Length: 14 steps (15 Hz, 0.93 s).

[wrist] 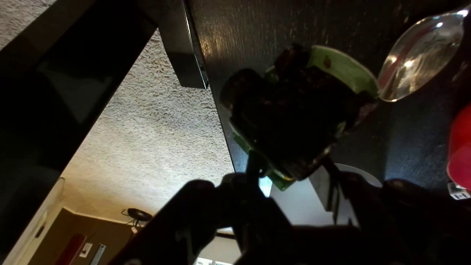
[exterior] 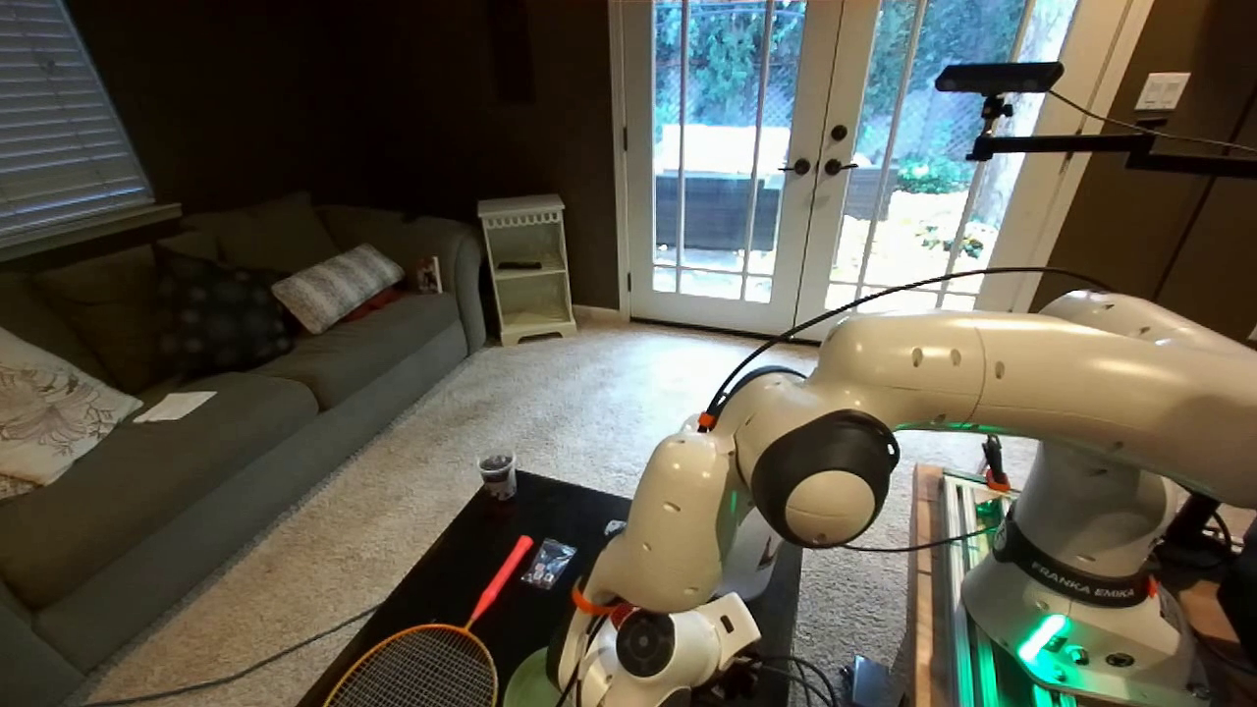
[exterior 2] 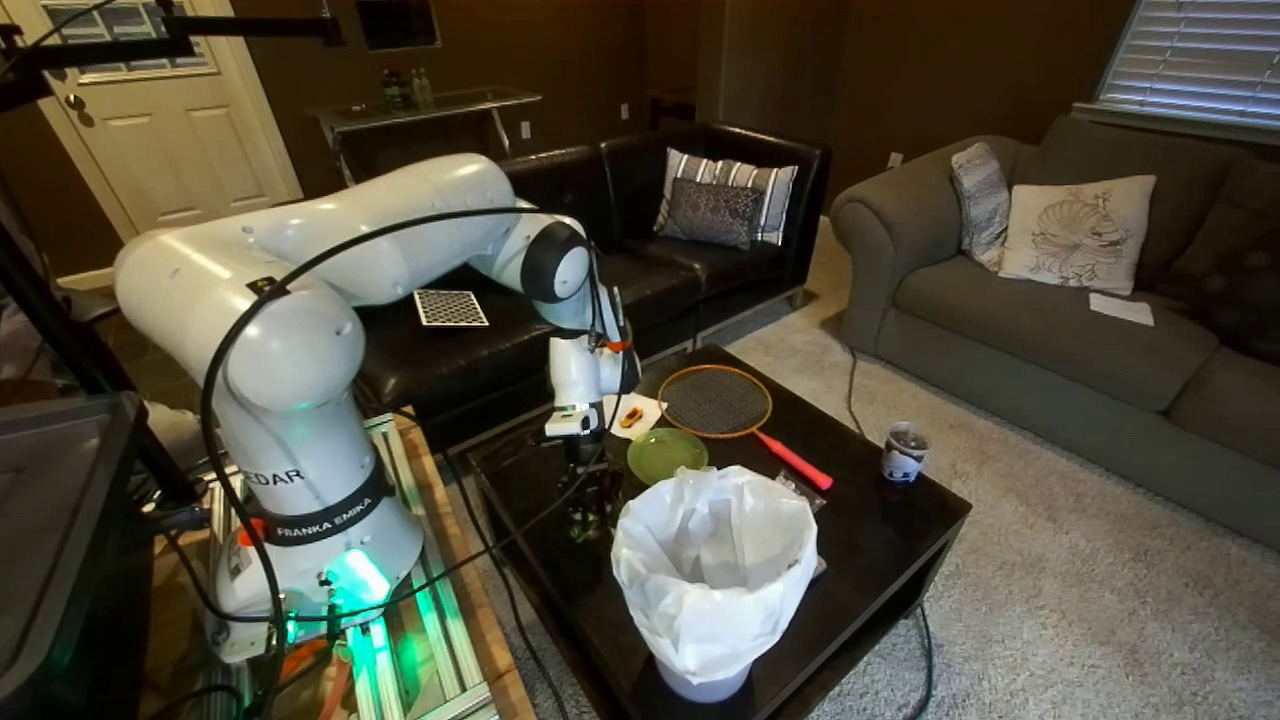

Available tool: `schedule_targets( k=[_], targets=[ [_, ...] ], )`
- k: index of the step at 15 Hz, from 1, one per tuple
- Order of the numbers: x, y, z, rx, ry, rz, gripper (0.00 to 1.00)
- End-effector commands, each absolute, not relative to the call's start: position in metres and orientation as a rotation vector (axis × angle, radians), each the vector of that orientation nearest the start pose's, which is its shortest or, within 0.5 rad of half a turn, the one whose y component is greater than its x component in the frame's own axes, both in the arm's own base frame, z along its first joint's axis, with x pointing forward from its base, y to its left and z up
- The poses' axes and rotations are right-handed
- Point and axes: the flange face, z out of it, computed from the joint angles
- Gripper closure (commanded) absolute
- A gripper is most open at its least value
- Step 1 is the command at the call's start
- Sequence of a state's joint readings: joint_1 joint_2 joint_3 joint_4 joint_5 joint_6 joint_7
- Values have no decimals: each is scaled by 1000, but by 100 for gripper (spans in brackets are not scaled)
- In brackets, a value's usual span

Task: Pick up the green object and put it back down

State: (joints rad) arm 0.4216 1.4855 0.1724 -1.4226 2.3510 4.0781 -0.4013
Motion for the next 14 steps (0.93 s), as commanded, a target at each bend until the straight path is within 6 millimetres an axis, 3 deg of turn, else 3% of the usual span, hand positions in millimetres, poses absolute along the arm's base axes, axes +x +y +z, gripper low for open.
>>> schedule_targets(
  k=[1, 4, 5, 11, 14],
  targets=[
    [370, 144, -102, 1806, -1781, 373, 62],
    [371, 143, -102, 1806, -1782, 365, 62],
    [371, 144, -102, 1807, -1782, 364, 87],
    [357, 157, -71, 1708, -1525, 660, 87],
    [346, 145, -70, 1681, -1445, 772, 87]
  ],
)
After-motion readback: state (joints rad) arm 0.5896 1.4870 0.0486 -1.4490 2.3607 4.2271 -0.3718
